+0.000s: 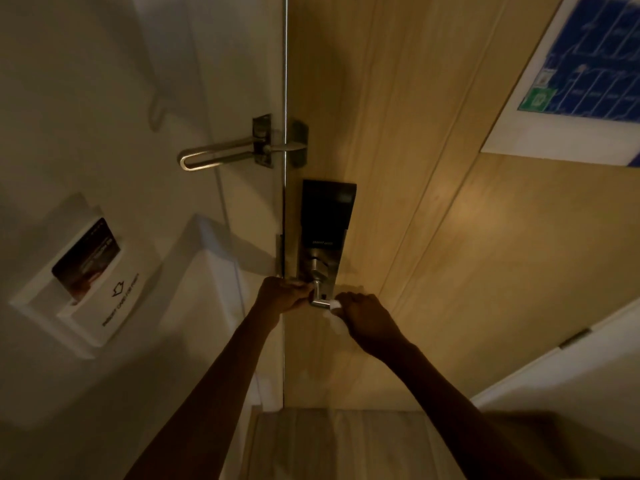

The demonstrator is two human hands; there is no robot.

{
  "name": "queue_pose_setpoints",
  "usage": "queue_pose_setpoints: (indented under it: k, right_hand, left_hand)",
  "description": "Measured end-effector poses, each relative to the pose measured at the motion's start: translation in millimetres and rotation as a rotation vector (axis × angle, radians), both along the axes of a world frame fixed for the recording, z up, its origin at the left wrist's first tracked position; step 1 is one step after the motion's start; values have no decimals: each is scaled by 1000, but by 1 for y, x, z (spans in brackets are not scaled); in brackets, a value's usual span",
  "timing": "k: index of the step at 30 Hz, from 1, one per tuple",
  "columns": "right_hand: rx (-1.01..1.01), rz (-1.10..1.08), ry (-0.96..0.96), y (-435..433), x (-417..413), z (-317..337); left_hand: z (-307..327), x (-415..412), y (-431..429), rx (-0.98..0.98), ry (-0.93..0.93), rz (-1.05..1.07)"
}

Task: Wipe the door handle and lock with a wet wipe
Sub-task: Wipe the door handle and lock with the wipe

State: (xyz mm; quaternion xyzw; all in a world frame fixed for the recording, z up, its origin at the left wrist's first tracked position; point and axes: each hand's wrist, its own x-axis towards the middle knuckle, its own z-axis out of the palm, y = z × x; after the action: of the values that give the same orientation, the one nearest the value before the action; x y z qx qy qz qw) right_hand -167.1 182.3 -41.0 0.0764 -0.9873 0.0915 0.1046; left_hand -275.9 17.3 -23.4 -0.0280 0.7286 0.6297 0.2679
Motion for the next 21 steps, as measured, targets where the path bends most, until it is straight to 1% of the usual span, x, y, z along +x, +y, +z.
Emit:
queue_pose_setpoints:
  k: [2,3,6,7,8,10,11,13,14,16,19,21]
  right_hand:
    - [32,-3,24,7,2,0]
    - [15,-24,34,1,1,2]
    - [-141,-123,64,-32,-8,2]
    - [-169,-158,122,-41,-9,-1]
    - [-186,-184,179,-46,-9,-3]
    - [-270,-247,164,-47,-9,-5]
    - [-303,-268,123,-45,-8,-6]
    - [-333,-251,108,-41,-5,-5]
    - [-355,-224,131,-41,-4,-5]
    - [-456,-214,240,-44,-3,-2]
    - [-606,-386,371,-46,-6,5]
    - [-661,-490,440,-48,-11,11]
  left_hand:
    - [2,0,-9,-6,64,49]
    - [0,-3,-15,-51,165,87]
    - [0,-3,-29,-258,675,178]
    - [2,0,-30,-246,779,179]
    - [4,4,-27,-199,819,170]
    - [6,9,-17,-145,841,142]
    - [6,12,-11,-161,871,132]
    - [6,15,-4,-197,934,133]
    - [6,15,-4,-189,949,129]
    - [6,15,-8,-142,962,122]
    - [15,11,-12,-31,969,107]
    - [24,8,-12,-34,975,106]
